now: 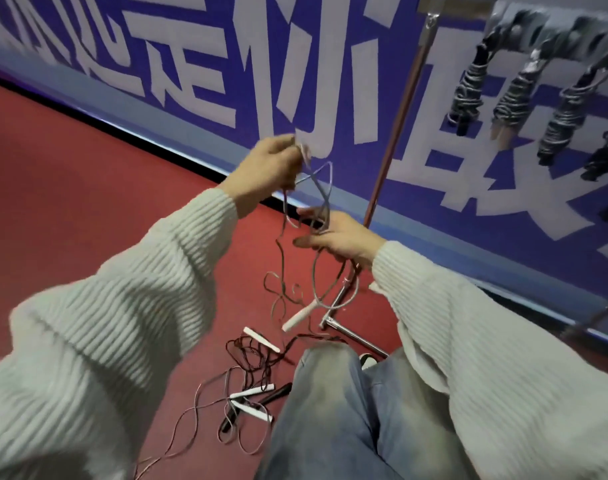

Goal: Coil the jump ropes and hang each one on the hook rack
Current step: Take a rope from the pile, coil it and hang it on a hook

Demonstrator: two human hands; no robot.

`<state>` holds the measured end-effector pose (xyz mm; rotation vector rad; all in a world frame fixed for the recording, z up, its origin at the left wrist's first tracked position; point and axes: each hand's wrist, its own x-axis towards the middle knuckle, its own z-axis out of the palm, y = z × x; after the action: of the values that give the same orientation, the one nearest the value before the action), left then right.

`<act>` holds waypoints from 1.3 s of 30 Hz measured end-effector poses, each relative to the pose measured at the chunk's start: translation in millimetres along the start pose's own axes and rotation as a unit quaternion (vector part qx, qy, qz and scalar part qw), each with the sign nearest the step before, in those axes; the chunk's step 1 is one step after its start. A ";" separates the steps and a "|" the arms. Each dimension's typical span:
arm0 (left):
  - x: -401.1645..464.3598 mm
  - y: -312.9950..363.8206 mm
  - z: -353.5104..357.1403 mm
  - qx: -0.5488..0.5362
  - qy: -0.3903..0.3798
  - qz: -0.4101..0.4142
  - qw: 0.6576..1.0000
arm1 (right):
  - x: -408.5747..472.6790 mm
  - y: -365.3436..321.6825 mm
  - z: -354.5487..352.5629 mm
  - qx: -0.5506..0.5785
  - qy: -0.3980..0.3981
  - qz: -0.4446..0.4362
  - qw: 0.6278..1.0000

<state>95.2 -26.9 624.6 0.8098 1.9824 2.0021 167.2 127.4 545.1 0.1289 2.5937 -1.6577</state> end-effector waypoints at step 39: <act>-26.2 -87.6 -9.1 0.001 0.103 -0.097 0.990 | -15.1 22.3 -99.6 -0.066 0.139 0.211 0.965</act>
<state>92.3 -41.6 534.0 0.4049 2.0801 2.0384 183.9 226.6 568.2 0.8967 2.6030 -1.3920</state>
